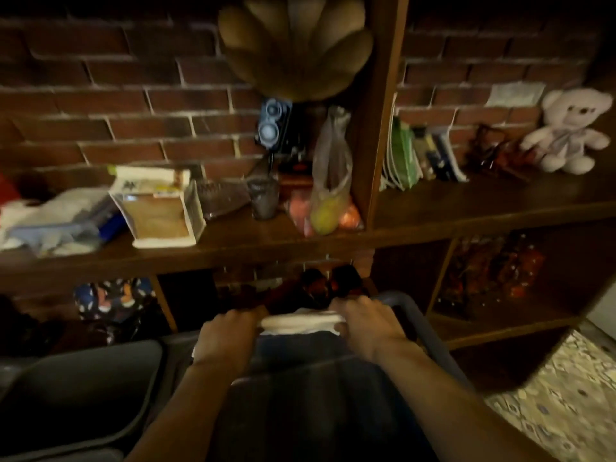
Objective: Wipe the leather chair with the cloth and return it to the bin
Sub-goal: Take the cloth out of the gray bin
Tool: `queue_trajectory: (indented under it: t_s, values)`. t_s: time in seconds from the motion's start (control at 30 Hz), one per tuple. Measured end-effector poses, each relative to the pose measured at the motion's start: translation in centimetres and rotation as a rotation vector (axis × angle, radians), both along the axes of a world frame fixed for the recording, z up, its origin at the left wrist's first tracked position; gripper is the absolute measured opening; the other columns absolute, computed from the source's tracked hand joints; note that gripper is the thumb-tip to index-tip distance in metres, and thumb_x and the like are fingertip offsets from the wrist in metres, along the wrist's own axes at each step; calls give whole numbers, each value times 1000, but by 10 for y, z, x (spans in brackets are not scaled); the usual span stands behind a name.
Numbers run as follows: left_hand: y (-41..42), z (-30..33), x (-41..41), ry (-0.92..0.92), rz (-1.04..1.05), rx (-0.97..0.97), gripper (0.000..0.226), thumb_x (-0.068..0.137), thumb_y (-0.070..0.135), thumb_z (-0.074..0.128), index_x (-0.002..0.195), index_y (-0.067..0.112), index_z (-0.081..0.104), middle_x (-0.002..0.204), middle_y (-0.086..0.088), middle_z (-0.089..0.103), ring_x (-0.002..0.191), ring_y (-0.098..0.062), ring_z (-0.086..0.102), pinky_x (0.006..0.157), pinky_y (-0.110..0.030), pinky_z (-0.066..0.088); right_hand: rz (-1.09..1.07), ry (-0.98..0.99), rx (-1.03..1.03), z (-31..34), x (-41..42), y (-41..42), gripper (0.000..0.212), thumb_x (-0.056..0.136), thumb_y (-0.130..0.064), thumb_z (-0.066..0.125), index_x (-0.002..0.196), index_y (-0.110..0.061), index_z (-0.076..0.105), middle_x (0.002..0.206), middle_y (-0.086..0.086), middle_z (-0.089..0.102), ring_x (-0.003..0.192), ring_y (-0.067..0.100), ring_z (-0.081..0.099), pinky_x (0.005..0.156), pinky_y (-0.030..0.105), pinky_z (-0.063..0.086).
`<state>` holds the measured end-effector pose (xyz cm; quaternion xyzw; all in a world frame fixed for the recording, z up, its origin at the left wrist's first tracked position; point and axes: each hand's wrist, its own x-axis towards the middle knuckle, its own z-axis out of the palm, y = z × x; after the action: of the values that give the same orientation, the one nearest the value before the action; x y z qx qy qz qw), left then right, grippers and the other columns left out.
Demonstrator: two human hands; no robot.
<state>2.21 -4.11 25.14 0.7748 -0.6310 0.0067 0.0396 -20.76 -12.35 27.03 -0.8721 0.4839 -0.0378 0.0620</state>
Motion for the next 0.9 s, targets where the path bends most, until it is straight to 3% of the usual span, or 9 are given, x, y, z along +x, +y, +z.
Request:
queue_trajectory:
  t_s: [0.2,0.43,0.9]
  values:
    - [-3,70,-8,-38,-40,-132,30,100,35,50,128,46,50,122,3,67,112,-25,65,87,-40,48,-28,-65,-132,65,-9,6,28,96,-33,61,124,-35,58,119,8,67,112,34,63,87,40,49]
    - [4,129,-20,-34,-139,-251,28,95,44,56,122,41,51,119,2,68,107,-26,66,83,-38,48,-69,-93,-248,117,-25,18,25,96,-33,60,121,-33,58,117,7,66,108,34,63,85,41,49]
    - [-19,152,-67,3,-338,-361,33,99,29,50,127,45,51,117,4,68,105,-23,66,81,-38,47,-305,-9,-303,154,-83,53,28,97,-33,58,125,-32,55,116,9,63,111,36,62,85,43,48]
